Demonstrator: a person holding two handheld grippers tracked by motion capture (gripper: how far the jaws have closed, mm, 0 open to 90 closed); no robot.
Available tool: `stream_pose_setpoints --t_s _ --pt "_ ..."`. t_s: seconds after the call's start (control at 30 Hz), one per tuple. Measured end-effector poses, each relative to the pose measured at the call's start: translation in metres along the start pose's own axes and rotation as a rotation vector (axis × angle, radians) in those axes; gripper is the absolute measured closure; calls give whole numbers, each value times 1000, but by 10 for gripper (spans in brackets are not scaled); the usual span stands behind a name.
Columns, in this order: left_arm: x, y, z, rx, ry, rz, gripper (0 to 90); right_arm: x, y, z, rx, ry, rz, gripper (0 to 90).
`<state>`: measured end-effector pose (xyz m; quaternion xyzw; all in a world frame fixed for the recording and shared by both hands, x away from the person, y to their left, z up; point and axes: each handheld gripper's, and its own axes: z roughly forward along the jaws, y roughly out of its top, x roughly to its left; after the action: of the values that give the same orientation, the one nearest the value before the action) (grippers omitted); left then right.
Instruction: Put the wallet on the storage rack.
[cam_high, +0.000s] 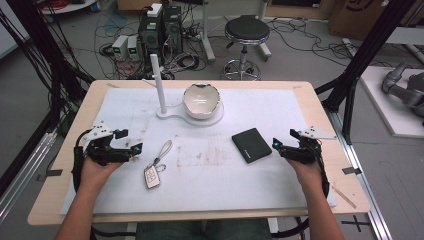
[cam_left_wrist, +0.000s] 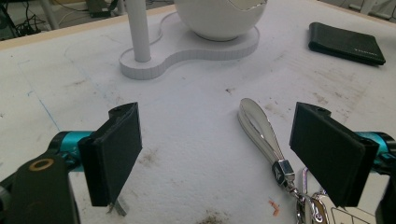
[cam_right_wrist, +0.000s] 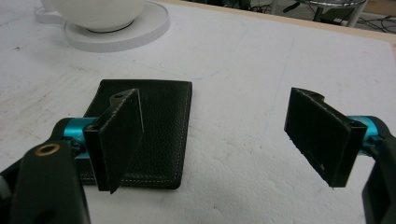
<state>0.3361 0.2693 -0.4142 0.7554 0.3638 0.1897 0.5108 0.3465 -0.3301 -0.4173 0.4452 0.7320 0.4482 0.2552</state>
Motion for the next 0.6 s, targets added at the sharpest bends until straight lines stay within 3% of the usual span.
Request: stream_pose_setpoints --t_s 0.4,0.57,0.6 --pt "-3 7 4 -23 -22 -1 169 0 -2 -5 -6 0 -9 196" --pt "-9 14 12 -37 -20 7 169 0 -4 -7 -4 1 -7 196" --pt "-12 18 18 -42 -37 7 169 0 -4 -9 -3 -5 -14 196"
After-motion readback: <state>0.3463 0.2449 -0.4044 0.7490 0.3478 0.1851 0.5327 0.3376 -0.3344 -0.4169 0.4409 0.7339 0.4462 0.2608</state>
